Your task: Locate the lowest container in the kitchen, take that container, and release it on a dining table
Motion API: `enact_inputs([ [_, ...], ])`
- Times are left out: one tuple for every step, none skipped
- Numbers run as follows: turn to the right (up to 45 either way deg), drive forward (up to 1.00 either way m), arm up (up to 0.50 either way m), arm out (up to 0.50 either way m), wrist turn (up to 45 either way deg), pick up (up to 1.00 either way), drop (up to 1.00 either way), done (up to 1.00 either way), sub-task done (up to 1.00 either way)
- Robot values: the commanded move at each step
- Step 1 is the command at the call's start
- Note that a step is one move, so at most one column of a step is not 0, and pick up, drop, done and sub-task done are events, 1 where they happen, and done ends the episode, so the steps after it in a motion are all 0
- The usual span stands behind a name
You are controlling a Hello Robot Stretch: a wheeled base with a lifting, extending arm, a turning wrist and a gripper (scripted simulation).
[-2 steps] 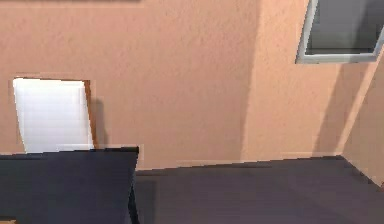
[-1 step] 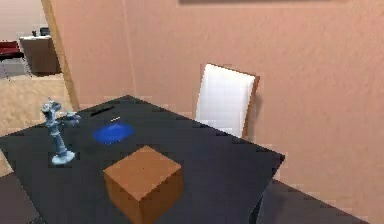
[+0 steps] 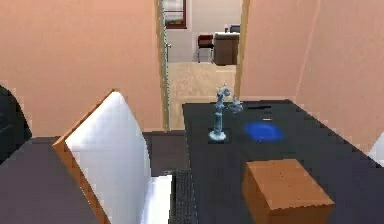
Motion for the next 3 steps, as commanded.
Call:
enact_inputs([
  [-45.0,0.0,0.0,0.0,0.0,0.0,0.0,0.0,0.0],
  [-21.0,0.0,0.0,0.0,0.0,0.0,0.0,0.0,0.0],
  [0.0,0.0,0.0,0.48,0.0,0.0,0.0,0.0,0.0],
])
